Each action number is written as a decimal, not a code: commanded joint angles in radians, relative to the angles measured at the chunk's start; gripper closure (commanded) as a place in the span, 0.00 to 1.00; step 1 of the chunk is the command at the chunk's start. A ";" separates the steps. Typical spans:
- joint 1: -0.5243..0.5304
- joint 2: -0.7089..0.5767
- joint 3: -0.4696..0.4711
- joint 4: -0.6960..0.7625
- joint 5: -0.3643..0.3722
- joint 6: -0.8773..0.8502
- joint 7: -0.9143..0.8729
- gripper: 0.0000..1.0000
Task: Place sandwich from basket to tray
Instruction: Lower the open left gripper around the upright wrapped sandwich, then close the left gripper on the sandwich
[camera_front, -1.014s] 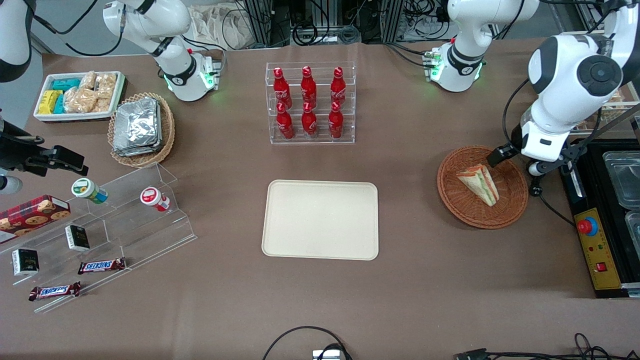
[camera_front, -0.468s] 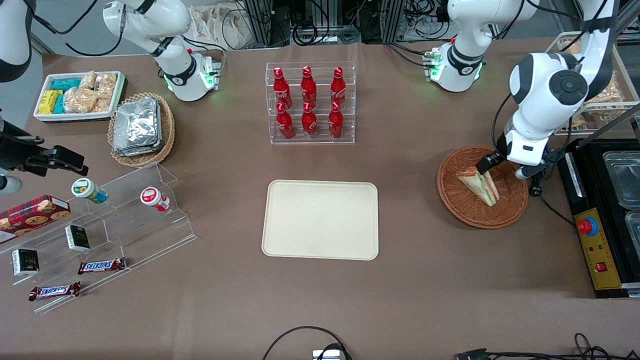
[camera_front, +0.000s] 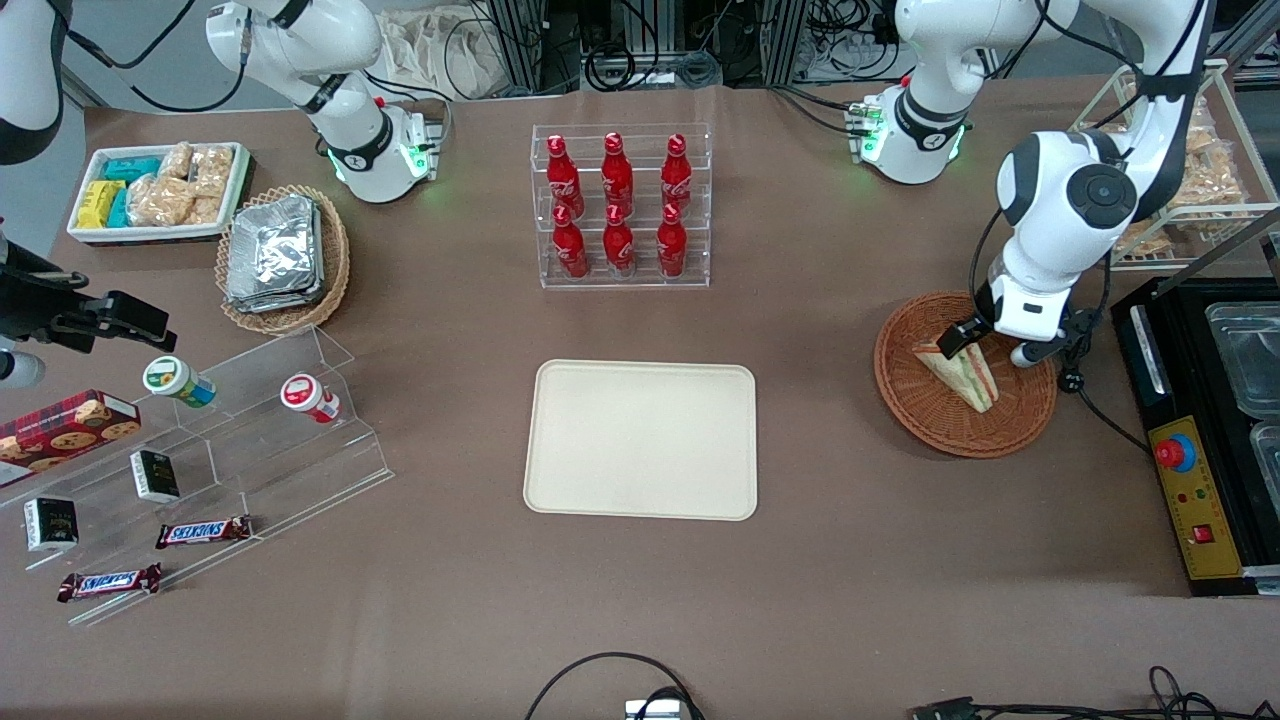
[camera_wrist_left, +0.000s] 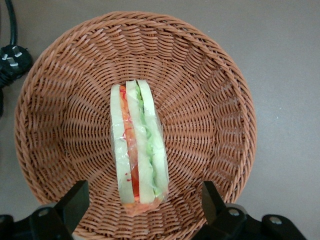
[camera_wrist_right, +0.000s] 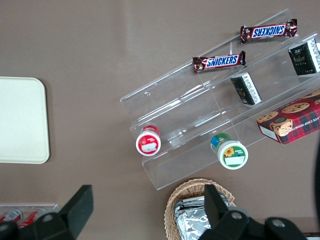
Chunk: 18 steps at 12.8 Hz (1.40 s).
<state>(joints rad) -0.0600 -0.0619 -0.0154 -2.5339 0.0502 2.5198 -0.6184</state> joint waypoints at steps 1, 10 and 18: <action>0.005 0.020 0.002 -0.014 0.016 0.053 -0.024 0.00; 0.029 0.152 0.003 -0.049 0.014 0.266 -0.034 0.00; 0.028 0.163 0.003 -0.060 0.017 0.284 -0.034 0.47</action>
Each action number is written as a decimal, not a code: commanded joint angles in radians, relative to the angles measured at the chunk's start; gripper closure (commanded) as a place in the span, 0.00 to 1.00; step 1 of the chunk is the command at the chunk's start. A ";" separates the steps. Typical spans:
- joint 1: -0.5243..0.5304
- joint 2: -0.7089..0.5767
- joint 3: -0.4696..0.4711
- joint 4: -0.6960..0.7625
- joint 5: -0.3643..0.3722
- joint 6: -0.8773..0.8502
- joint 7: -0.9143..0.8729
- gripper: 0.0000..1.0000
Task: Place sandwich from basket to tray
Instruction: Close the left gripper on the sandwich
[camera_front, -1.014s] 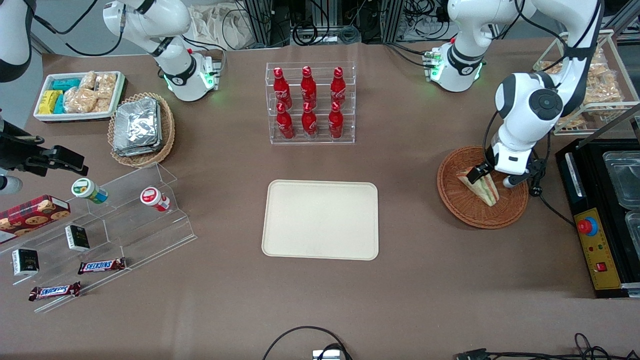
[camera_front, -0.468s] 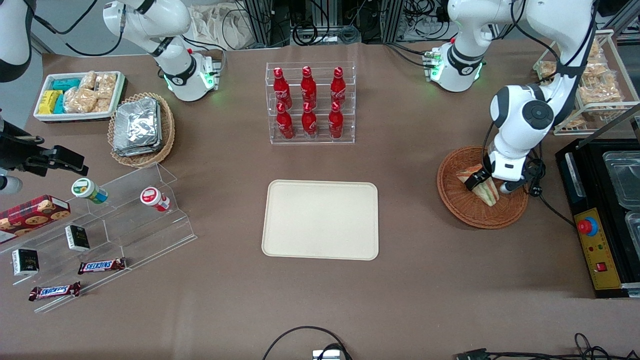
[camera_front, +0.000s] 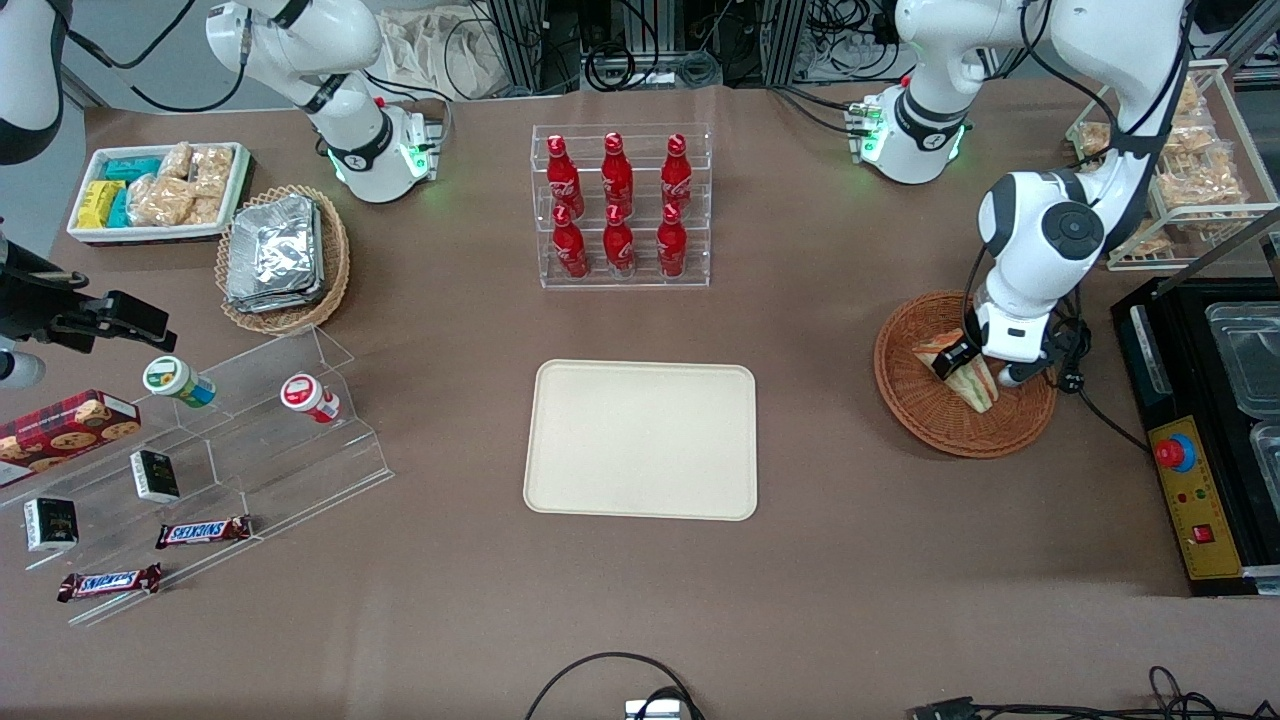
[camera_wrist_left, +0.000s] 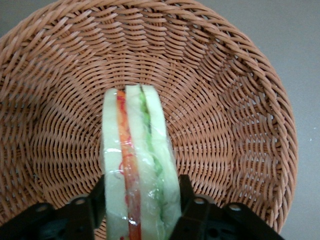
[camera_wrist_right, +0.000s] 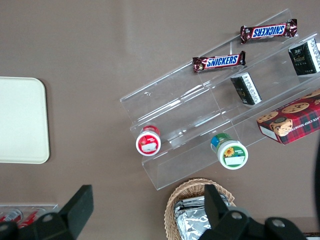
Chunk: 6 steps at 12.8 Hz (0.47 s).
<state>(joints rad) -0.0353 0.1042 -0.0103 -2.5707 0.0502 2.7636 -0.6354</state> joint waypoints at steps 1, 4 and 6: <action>0.003 -0.001 0.000 -0.022 0.017 0.041 -0.012 0.51; 0.003 -0.015 0.000 -0.019 0.037 0.018 -0.006 0.58; 0.003 -0.066 -0.002 0.000 0.062 -0.085 -0.004 0.59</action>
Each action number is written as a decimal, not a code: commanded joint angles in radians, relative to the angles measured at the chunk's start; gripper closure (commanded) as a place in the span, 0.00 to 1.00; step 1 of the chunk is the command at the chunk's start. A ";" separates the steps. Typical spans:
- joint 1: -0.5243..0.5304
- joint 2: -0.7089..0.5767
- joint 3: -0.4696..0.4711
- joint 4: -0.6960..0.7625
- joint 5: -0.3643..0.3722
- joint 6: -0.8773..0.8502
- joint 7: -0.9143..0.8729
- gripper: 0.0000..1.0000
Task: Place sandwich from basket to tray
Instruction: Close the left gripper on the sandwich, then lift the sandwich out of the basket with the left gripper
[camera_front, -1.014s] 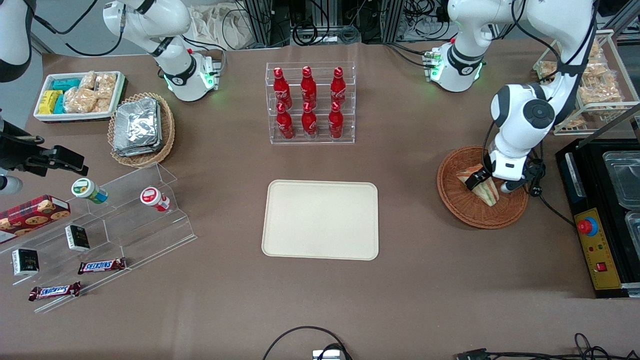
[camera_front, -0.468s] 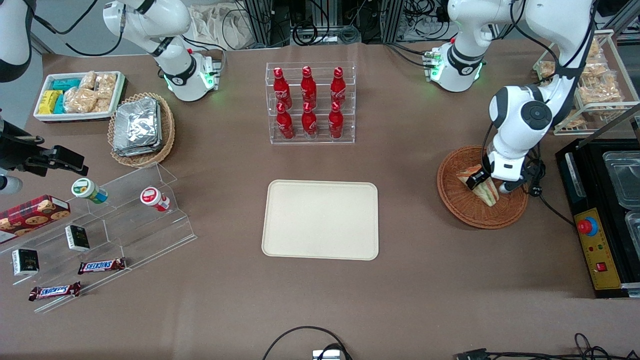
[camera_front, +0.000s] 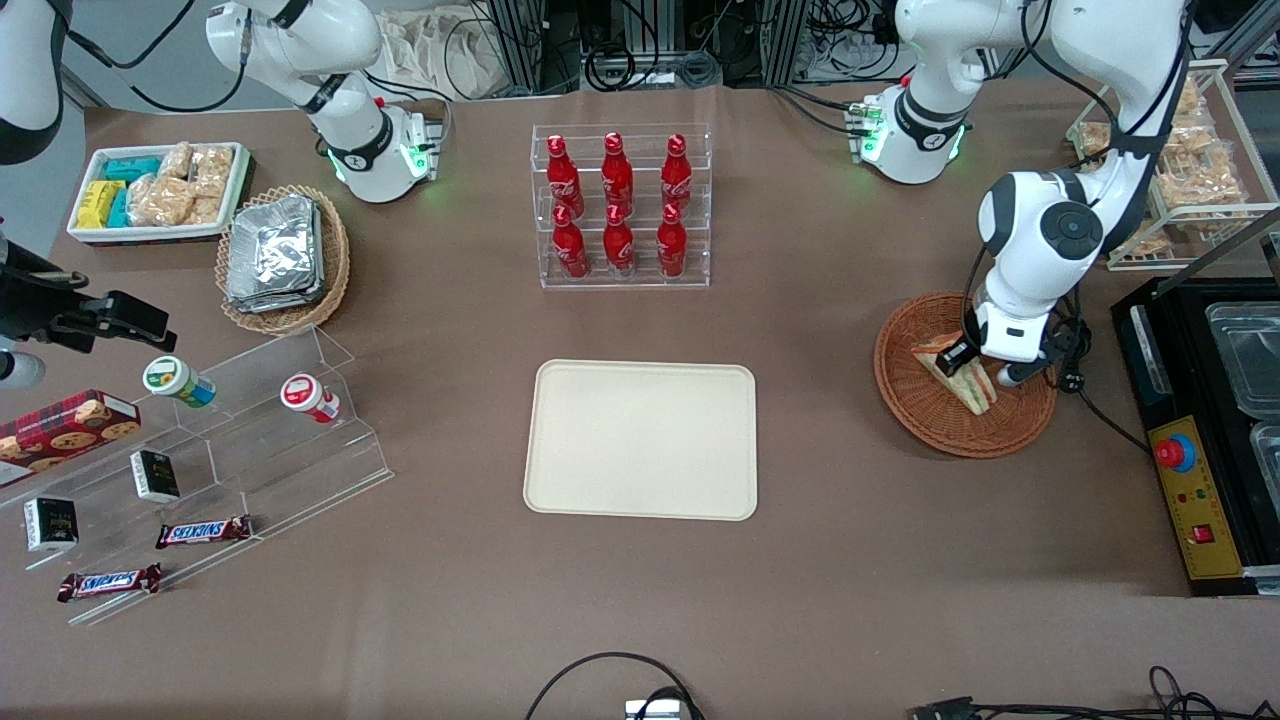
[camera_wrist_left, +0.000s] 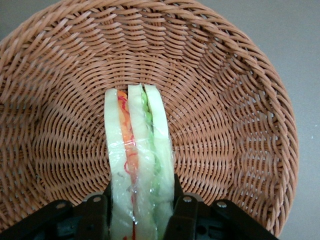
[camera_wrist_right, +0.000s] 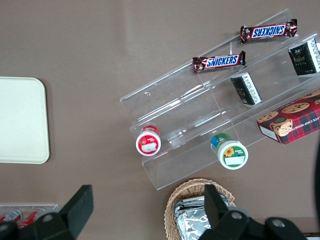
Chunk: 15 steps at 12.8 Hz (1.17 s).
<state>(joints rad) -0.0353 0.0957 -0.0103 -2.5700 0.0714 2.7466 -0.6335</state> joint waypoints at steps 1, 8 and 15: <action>0.002 -0.085 -0.004 0.005 0.089 -0.109 -0.002 0.60; -0.012 -0.174 -0.011 0.097 0.165 -0.299 0.188 0.64; -0.241 -0.117 -0.019 0.283 0.148 -0.360 0.265 0.64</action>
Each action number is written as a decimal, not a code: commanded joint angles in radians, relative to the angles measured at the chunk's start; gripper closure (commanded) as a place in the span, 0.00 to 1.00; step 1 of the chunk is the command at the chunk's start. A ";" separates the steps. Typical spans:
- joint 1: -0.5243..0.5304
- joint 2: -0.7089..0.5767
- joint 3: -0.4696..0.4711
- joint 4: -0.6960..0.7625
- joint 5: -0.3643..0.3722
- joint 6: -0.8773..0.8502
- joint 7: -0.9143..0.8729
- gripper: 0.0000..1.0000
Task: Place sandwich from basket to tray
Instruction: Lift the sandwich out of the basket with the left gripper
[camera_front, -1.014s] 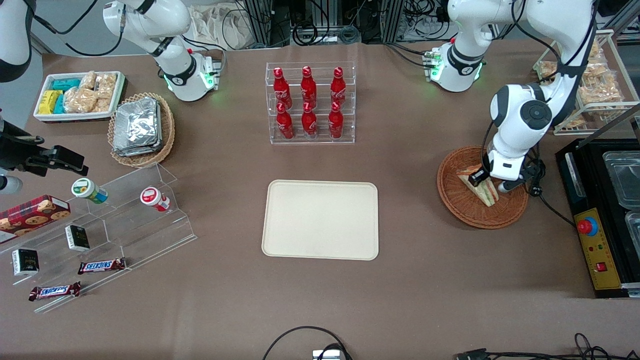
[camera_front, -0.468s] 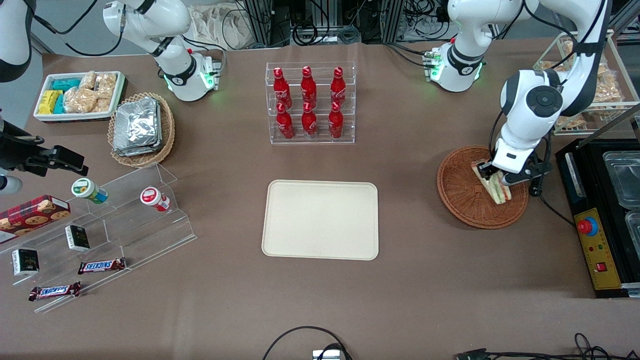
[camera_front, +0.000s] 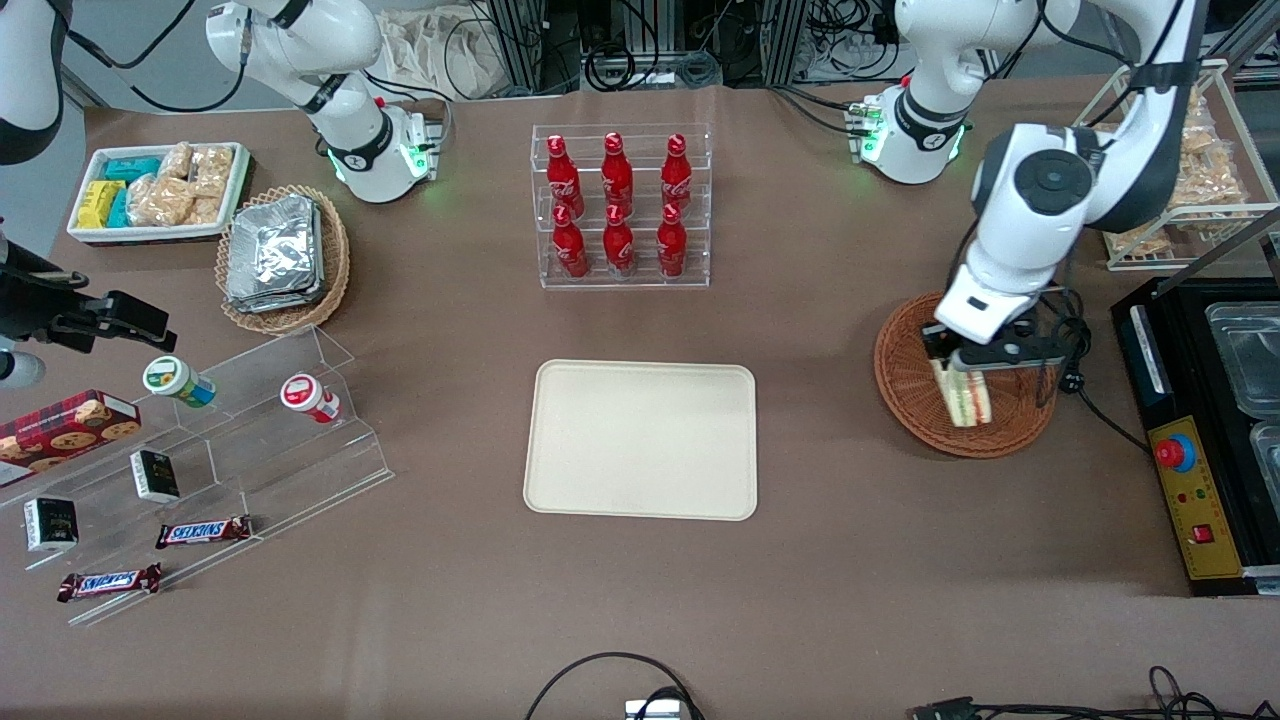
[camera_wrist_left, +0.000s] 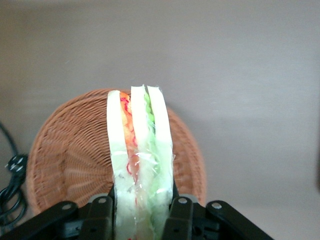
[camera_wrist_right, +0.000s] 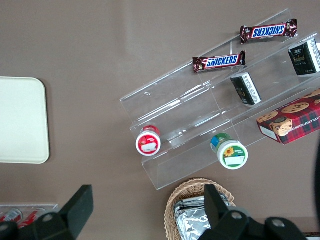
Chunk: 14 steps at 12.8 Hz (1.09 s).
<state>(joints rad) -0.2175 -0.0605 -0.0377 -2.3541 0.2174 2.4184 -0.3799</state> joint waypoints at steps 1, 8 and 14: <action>-0.087 0.054 0.009 0.087 0.002 -0.032 0.012 0.64; -0.282 0.270 0.007 0.330 -0.084 -0.038 -0.032 0.65; -0.358 0.514 0.007 0.553 -0.093 -0.053 -0.122 0.64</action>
<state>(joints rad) -0.5548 0.3661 -0.0423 -1.9083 0.1377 2.3952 -0.4738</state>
